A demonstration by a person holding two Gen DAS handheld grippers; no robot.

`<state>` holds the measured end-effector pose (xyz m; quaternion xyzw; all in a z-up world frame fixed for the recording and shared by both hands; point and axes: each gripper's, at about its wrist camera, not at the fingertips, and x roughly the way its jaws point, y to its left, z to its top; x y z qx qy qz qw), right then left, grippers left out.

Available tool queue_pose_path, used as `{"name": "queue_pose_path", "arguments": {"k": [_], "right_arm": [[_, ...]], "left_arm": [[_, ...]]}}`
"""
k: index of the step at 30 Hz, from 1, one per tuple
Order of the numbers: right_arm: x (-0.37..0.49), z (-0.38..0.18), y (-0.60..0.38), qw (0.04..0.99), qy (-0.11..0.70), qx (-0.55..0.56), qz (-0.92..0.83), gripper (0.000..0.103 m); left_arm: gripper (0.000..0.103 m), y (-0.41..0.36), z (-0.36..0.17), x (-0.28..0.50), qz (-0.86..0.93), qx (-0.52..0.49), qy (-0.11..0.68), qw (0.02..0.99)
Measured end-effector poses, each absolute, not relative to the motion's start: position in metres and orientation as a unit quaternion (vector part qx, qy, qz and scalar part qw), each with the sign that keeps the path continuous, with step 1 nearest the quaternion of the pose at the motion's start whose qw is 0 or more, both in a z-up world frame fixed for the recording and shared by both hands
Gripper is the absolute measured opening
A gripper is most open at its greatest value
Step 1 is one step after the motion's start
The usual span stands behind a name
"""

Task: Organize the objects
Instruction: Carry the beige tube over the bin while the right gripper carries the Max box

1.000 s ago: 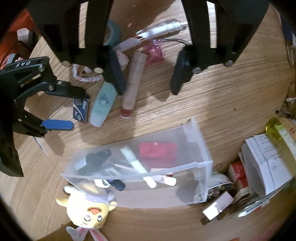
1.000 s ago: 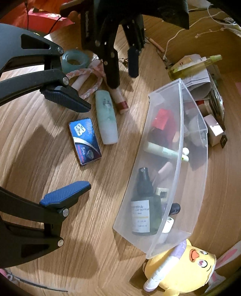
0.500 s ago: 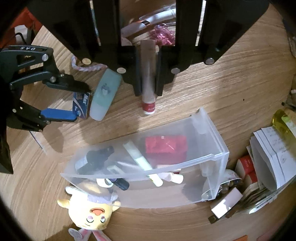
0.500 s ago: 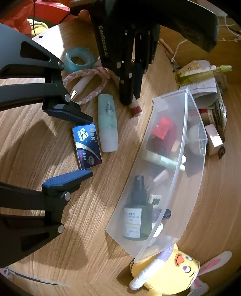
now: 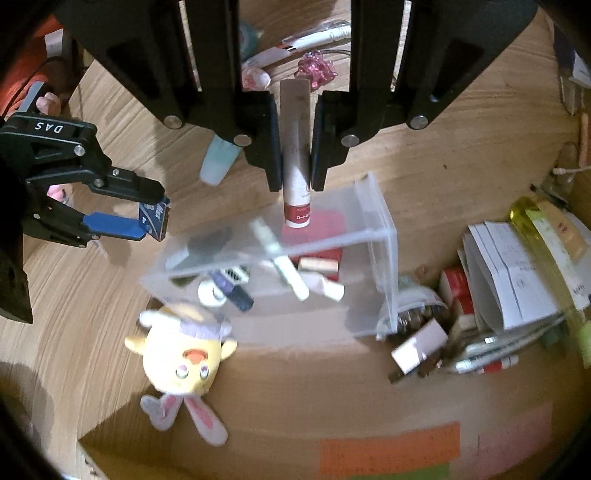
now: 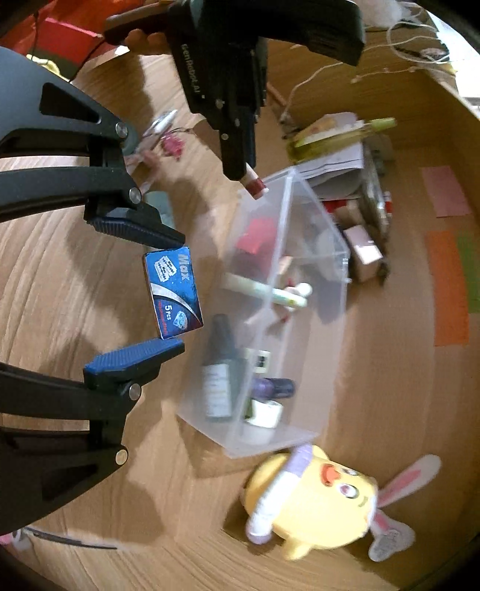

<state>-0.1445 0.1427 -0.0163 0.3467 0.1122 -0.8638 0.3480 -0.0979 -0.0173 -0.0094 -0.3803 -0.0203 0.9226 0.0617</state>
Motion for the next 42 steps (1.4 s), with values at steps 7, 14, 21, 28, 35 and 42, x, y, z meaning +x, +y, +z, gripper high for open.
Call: {"name": "queue_pose_path", "arguments": {"k": [7,14,21,28,35,42], "right_arm": [[-0.146,0.009,0.145,0.350,0.092,0.314,-0.877,0.047],[-0.156,0.030,0.148,0.343,0.077,0.288,-0.891,0.047],[-0.171,0.047,0.147,0.337,0.067,0.273,-0.899,0.047],[-0.191,0.056,0.139,0.335,0.064,0.264,-0.902,0.047],[-0.213,0.055,0.128,0.334,0.061,0.271,-0.901,0.047],[-0.231,0.040,0.118,0.331,0.068,0.293,-0.894,0.047]], "left_arm": [[0.014,-0.021,0.017,-0.096,0.938,-0.341,-0.032,0.057],[0.014,-0.027,0.040,-0.100,0.948,-0.311,-0.040,0.053],[0.014,-0.035,0.053,-0.113,0.953,-0.295,-0.051,0.053],[0.014,-0.045,0.056,-0.137,0.950,-0.300,-0.068,0.053],[0.014,-0.055,0.046,-0.169,0.942,-0.323,-0.081,0.043],[0.014,-0.058,0.026,-0.197,0.930,-0.352,-0.096,0.042]]}}
